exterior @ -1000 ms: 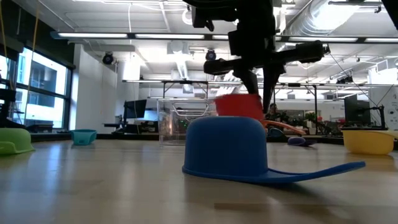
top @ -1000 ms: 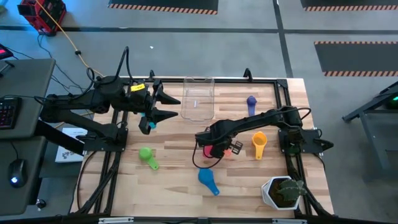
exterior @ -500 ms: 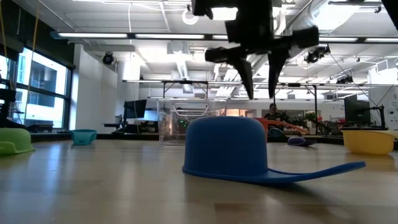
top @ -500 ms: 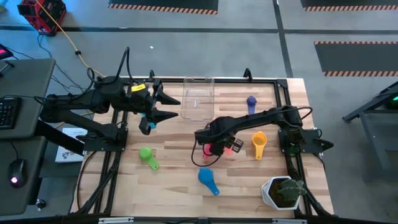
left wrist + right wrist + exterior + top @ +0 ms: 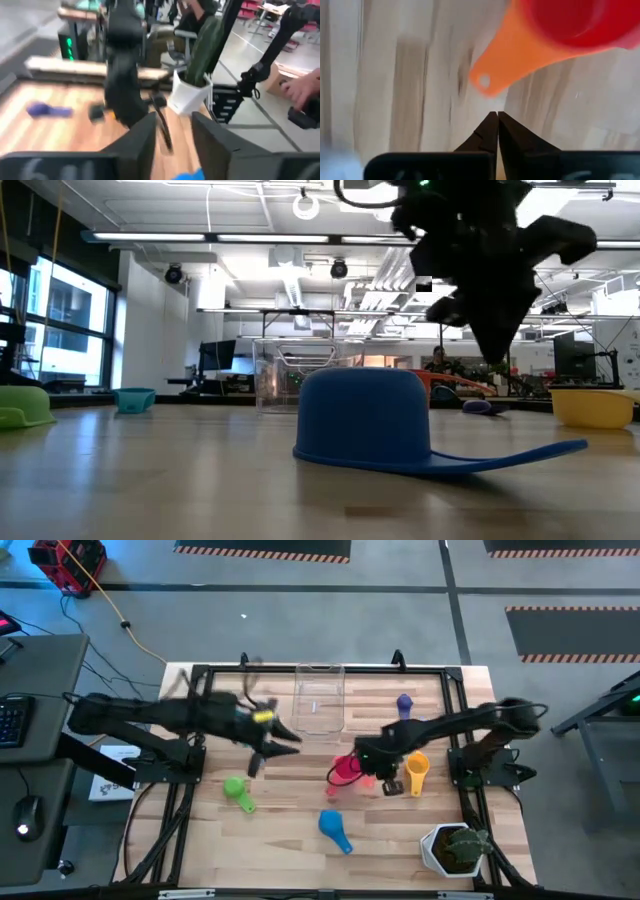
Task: Nest measuring cups in basket
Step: Stack the red measuring cup on top of the orange measuring cup
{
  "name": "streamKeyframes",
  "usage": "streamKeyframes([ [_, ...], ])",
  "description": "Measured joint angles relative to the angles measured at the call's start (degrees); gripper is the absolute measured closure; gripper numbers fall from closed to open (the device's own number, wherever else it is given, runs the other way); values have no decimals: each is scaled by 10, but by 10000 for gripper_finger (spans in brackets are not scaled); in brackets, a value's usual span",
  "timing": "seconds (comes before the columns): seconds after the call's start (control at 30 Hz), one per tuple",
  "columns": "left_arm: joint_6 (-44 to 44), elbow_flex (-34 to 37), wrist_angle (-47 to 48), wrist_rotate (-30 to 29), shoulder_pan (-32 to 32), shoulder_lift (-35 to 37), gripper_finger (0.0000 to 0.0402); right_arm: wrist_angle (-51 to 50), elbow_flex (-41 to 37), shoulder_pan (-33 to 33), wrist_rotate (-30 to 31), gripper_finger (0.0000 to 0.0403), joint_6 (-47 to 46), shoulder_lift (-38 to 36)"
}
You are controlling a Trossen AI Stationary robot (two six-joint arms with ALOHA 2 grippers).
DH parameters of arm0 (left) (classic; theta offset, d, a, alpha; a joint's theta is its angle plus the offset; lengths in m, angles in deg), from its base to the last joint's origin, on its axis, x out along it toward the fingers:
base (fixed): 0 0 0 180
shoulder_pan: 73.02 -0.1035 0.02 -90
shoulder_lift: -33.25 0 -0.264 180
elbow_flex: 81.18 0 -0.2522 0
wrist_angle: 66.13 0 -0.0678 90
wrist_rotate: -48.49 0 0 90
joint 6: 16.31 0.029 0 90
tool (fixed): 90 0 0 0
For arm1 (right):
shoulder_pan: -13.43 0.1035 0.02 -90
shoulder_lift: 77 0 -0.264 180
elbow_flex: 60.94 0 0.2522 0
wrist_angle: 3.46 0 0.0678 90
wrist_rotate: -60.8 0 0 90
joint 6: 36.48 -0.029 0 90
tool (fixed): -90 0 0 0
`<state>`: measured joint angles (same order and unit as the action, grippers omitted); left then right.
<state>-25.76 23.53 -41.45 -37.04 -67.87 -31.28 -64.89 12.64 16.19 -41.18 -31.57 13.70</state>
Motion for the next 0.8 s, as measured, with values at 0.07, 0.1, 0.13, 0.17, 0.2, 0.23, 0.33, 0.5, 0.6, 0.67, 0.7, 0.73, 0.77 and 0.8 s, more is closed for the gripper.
streamKeyframes([
  [0.07,-44,64,-70,-8,9,-14,335,70,-45,0,23,402,-80,-33],
  [0.1,-69,98,-102,-15,12,-24,356,92,-63,-2,44,402,-114,-44],
  [0.13,-96,131,-127,-26,16,-36,377,110,-77,-3,67,402,-146,-51],
  [0.17,-128,159,-148,-43,19,-50,389,118,-88,-5,85,402,-173,-56],
  [0.2,-166,183,-162,-61,22,-67,394,121,-96,-6,98,402,-198,-57],
  [0.23,-199,201,-177,-71,26,-87,392,122,-103,-6,107,402,-217,-57],
  [0.33,-253,223,-219,-74,33,-156,398,152,-127,-5,100,403,-260,-48],
  [0.5,-265,186,-263,-45,45,-265,401,225,-153,-5,62,403,-320,-39],
  [0.6,-265,153,-255,-38,48,-312,401,235,-157,-5,63,403,-334,-42],
  [0.67,-267,139,-232,-38,48,-335,401,237,-157,-5,59,403,-333,-42],
  [0.7,-273,132,-221,-38,48,-345,401,236,-157,-5,56,403,-333,-42],
  [0.73,-278,126,-212,-44,48,-353,401,238,-157,-5,54,403,-334,-42],
  [0.77,-280,122,-205,-53,48,-359,401,239,-157,-5,52,403,-336,-42],
  [0.8,-280,119,-203,-62,48,-363,401,243,-157,-4,50,403,-339,-42],
])
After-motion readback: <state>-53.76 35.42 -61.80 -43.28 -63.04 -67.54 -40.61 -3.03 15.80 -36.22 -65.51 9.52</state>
